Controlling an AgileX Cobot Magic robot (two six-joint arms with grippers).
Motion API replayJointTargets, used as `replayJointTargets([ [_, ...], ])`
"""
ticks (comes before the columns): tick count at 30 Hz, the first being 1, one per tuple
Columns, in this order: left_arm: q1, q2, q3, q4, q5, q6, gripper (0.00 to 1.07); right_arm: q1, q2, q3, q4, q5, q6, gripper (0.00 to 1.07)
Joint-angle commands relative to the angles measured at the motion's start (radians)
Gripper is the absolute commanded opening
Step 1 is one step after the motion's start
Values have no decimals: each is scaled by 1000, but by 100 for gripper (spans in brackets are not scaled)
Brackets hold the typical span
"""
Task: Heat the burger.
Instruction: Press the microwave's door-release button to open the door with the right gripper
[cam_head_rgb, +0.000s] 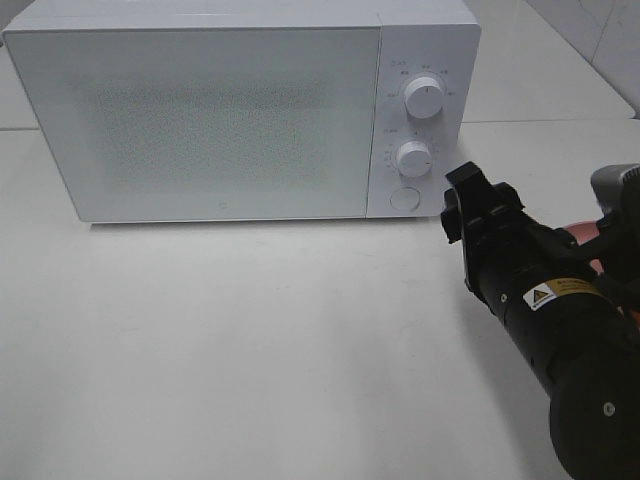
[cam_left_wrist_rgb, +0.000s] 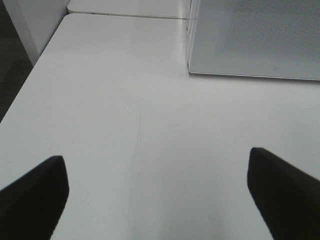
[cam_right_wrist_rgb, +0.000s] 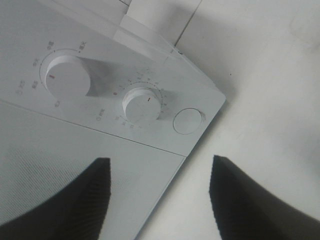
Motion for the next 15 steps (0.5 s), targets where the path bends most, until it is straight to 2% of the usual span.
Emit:
replayJointTargets([
  [1, 3, -20, 3, -9, -13, 0, 90, 2, -3, -9, -2, -78, 196, 47],
  [3, 3, -20, 3, -9, -13, 0, 90, 2, -3, -9, -2, -76, 233, 43],
  [5, 3, -20, 3, -9, -13, 0, 90, 2, -3, -9, 0, -72, 317, 29],
  [6, 3, -20, 3, -9, -13, 0, 90, 2, -3, -9, 0, -72, 317, 29],
  [7, 3, -20, 3, -9, -13, 0, 90, 2, -3, -9, 10, -72, 355, 19],
  [8, 3, -20, 3, -9, -13, 0, 90, 2, -3, -9, 19, -72, 374, 15],
  [9, 3, -20, 3, -9, -13, 0, 90, 2, -3, -9, 19, -72, 374, 15],
  [11, 3, -20, 3, -9, -13, 0, 90, 1, -3, -11, 47, -47, 418, 0],
  [15, 3, -20, 3, -9, -13, 0, 90, -1, -3, -14, 57, 2, 424, 0],
])
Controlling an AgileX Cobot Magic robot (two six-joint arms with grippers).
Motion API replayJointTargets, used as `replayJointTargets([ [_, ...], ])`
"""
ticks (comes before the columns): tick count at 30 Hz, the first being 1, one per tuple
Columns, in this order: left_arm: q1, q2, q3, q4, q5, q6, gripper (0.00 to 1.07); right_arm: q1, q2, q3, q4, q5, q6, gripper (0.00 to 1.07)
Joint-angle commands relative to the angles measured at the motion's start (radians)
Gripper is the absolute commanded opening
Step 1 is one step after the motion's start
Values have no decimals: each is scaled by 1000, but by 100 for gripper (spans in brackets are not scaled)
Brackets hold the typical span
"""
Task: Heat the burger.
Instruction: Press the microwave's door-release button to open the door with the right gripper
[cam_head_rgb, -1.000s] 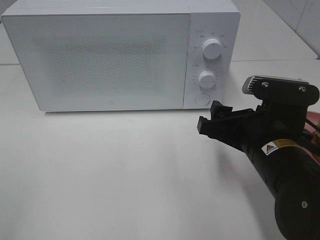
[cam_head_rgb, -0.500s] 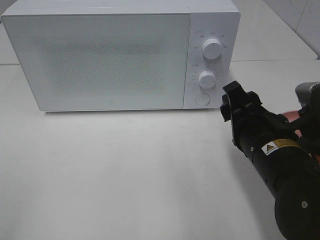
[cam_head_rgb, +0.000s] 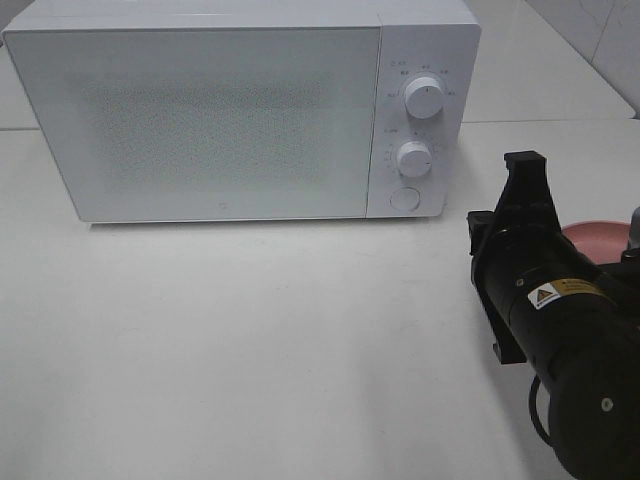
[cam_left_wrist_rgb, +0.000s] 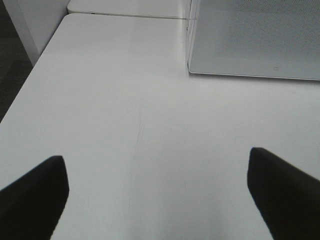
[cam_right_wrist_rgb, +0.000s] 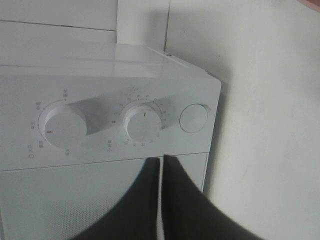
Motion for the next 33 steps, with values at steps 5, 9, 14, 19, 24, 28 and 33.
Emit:
replayJointTargets([
  [5, 3, -20, 3, -9, -13, 0, 90, -1, -3, -9, 26, 42, 24, 0],
  [9, 3, -20, 3, -9, -13, 0, 90, -1, 48, -30, 32, 36, 42, 0],
  [14, 3, -20, 3, -9, -13, 0, 90, -8, 118, -72, 26, 37, 85, 0],
  [19, 3, -20, 3, -9, -13, 0, 90, -81, 152, -130, -67, 82, 104, 0],
  [24, 3, -20, 3, -9, -13, 0, 90, -159, 202, -187, -141, 131, 114, 0],
  [28, 3, -20, 3, -9, -13, 0, 90, -189, 239, -208, -179, 138, 138, 0],
  [33, 3, -20, 3, -9, -13, 0, 90, -238, 290, -251, -269, 174, 201, 0],
])
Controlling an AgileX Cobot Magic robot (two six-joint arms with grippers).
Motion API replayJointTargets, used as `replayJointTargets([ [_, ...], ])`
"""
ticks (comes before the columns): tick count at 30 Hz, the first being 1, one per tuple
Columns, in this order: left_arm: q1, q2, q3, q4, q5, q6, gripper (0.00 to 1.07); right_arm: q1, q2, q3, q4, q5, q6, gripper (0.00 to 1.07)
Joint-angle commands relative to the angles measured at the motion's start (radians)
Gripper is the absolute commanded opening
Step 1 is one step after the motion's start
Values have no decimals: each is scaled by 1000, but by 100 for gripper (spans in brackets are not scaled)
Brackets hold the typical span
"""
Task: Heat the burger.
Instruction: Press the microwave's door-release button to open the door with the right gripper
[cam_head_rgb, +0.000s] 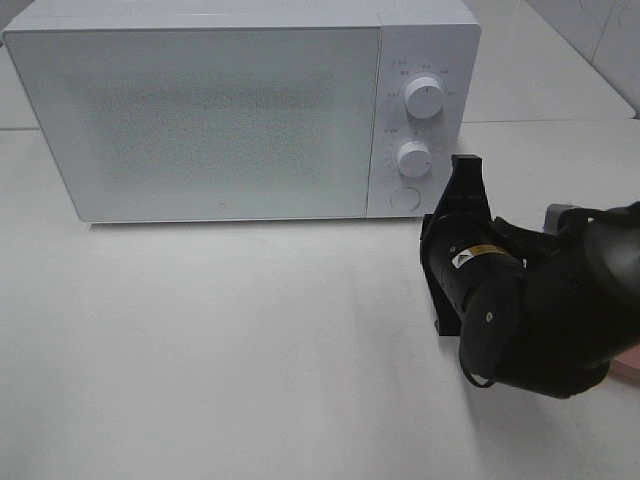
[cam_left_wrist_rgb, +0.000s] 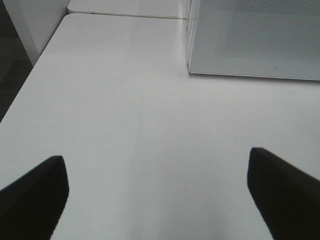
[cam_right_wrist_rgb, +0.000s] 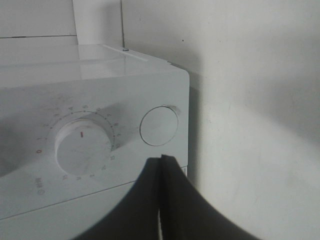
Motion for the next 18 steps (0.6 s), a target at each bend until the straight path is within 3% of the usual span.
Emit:
replayJointTargets([
  [1, 3, -20, 3, -9, -13, 0, 90, -33, 35, -37, -74, 19, 44, 0],
  [18, 3, -20, 3, -9, -13, 0, 90, -140, 152, -175, -207, 70, 92, 0],
])
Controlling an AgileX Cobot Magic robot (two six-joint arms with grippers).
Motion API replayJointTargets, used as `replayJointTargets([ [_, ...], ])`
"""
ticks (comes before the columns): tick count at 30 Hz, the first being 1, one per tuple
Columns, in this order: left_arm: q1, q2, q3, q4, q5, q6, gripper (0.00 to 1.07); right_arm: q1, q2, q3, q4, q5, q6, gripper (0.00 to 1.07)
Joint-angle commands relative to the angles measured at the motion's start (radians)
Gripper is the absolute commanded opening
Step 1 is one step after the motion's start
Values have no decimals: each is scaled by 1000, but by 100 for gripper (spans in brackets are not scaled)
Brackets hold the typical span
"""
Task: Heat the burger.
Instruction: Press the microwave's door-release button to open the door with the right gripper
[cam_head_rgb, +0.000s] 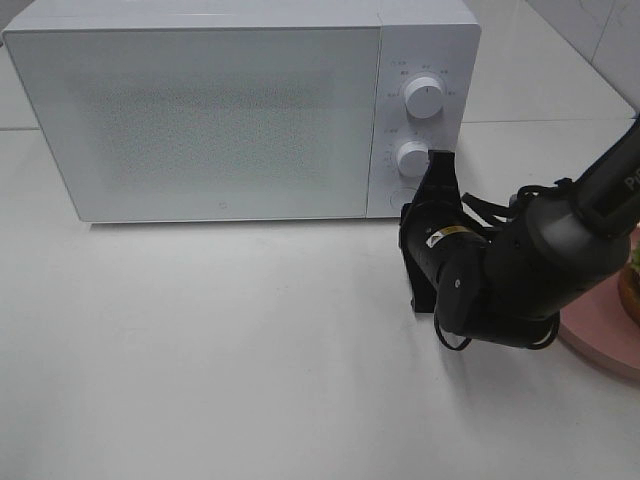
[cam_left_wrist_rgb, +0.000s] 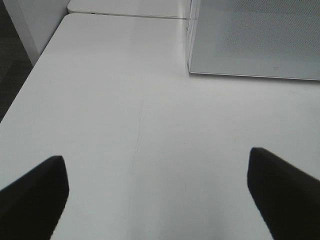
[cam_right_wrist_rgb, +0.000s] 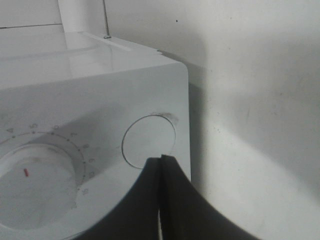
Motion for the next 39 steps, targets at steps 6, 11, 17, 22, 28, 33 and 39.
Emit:
replayJointTargets([
  [6, 3, -20, 3, -8, -13, 0, 90, -50, 37, -57, -66, 19, 11, 0],
  [11, 3, -20, 3, -8, -13, 0, 90, -50, 67, -86, -67, 21, 29, 0],
  [17, 3, -20, 3, -8, -13, 0, 90, -63, 73, -107, -61, 21, 27, 0],
  [22, 3, -20, 3, -8, -13, 0, 90, -73, 84, -125, -66, 28, 7, 0],
  [28, 3, -20, 3, -8, -13, 0, 90, -73, 101, -147, -45, 15, 3, 0],
  [33, 3, -20, 3, -8, -13, 0, 90, -73, 104, -151, -41, 3, 3, 0],
  [39, 3, -20, 3, -8, -13, 0, 90, -73, 104, -165, -42, -94, 11, 0],
])
